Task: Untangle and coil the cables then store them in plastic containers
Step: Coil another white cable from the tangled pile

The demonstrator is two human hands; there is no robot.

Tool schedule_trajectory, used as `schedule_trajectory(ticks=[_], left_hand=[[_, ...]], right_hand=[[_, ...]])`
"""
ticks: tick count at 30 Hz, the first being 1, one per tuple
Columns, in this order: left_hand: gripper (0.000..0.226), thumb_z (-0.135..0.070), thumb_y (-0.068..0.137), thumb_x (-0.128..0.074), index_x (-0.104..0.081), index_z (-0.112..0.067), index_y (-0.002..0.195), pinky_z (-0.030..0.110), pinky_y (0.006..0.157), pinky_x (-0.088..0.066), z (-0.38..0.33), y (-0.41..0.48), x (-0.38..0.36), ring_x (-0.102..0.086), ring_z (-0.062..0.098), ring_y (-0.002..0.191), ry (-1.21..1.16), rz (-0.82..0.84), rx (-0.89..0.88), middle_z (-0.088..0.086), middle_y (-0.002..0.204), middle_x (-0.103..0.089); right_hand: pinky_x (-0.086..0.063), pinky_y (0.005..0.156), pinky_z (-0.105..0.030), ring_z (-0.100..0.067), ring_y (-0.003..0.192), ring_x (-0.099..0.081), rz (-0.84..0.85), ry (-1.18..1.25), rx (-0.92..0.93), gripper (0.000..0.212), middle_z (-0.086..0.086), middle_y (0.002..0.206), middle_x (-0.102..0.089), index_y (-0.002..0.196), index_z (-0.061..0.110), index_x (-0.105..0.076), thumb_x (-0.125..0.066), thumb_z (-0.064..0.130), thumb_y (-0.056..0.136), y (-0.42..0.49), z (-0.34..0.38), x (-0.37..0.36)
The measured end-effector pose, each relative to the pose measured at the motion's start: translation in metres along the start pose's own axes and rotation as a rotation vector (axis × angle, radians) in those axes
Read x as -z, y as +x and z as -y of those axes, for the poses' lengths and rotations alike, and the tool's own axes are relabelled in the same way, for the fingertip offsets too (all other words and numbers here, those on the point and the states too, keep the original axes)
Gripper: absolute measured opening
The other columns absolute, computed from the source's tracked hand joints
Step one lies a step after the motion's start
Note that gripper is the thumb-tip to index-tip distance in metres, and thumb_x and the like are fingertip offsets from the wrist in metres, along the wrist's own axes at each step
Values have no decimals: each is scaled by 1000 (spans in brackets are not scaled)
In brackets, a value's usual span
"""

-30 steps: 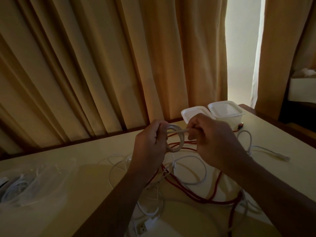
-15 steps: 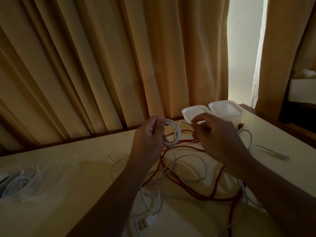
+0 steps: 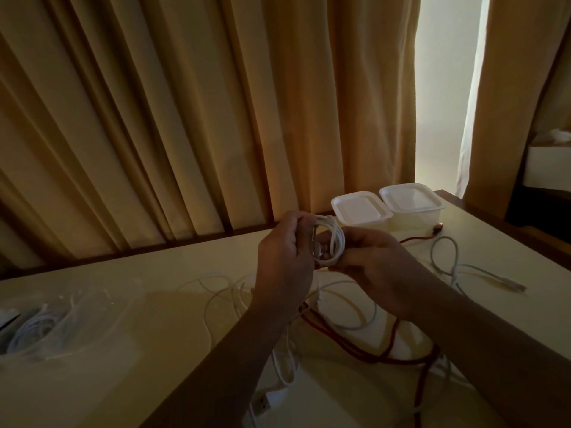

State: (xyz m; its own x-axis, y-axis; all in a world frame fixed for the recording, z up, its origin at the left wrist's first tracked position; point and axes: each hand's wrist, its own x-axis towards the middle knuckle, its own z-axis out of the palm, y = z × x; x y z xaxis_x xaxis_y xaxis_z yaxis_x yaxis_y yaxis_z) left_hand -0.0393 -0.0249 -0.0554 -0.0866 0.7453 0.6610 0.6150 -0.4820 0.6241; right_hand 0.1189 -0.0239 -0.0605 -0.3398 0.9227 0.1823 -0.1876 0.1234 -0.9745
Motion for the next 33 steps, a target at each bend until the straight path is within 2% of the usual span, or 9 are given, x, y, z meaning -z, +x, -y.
schedule_trajectory(ticks=[2,4,8,14,19,22,26,29,33], left_hand=[[29,-41,107,-42,-66,-24,113,16,70,-54,2,1,1,-66,-2,86,44,-15,-65,-15,95,-67],[27,-38,108,-44,-66,-23,110,10,69,-49,3,0,2,-64,-2,87,47,1,-101,-16,92,-65],[33,-43,103,-41,-66,-22,108,7,70,-44,4,-3,3,-63,0,87,40,47,-146,-13,91,-67],[25,-36,108,-45,-66,-20,109,15,69,-50,7,-4,0,-64,2,85,16,69,-159,-12,92,-68],[22,-37,108,-47,-65,-25,109,16,70,-52,2,-1,0,-66,0,86,-25,98,-43,-13,93,-70],[25,-41,107,-47,-67,-26,109,27,74,-58,1,0,3,-68,0,87,-75,105,30,-15,93,-71],[22,-36,107,-50,-69,-25,112,31,73,-59,2,-1,4,-68,-1,86,-83,88,45,-14,94,-72],[20,-32,107,-52,-70,-24,111,28,69,-59,0,-2,2,-68,0,83,-85,93,48,-13,91,-73],[18,-17,107,-53,-69,-27,107,19,59,-57,-5,-3,1,-70,2,75,-145,117,53,-13,86,-72]], right_hand=[[-42,112,-57,-44,124,-57,64,231,-63,46,-33,125,-62,123,-10,-62,-46,-4,80,0,2,3],[-39,114,-56,-45,124,-57,77,346,-112,46,-34,130,-59,126,-10,-61,-50,8,85,-1,5,3],[-49,104,-46,-38,120,-63,74,247,-127,40,-25,125,-66,125,0,-65,-60,25,94,-1,7,-3],[-55,96,-38,-31,108,-68,56,264,-108,47,-28,126,-64,126,-4,-63,-74,10,82,0,5,-4],[-49,105,-46,-34,110,-66,19,290,-53,36,-31,123,-63,120,-5,-67,-67,0,84,1,5,-1],[-51,104,-47,-34,113,-66,18,347,-52,31,-28,122,-66,121,-3,-68,-61,-1,91,1,4,-3],[-57,90,-41,-30,102,-71,-44,412,4,55,-23,108,-72,132,15,-54,-62,-13,86,1,1,-7],[-59,81,-39,-28,95,-73,-37,107,172,66,-18,99,-73,127,31,-46,-68,-15,83,-2,2,-7],[-60,74,-25,-8,93,-72,-172,-451,355,33,14,99,-73,110,32,-70,-75,9,87,-5,4,-8]])
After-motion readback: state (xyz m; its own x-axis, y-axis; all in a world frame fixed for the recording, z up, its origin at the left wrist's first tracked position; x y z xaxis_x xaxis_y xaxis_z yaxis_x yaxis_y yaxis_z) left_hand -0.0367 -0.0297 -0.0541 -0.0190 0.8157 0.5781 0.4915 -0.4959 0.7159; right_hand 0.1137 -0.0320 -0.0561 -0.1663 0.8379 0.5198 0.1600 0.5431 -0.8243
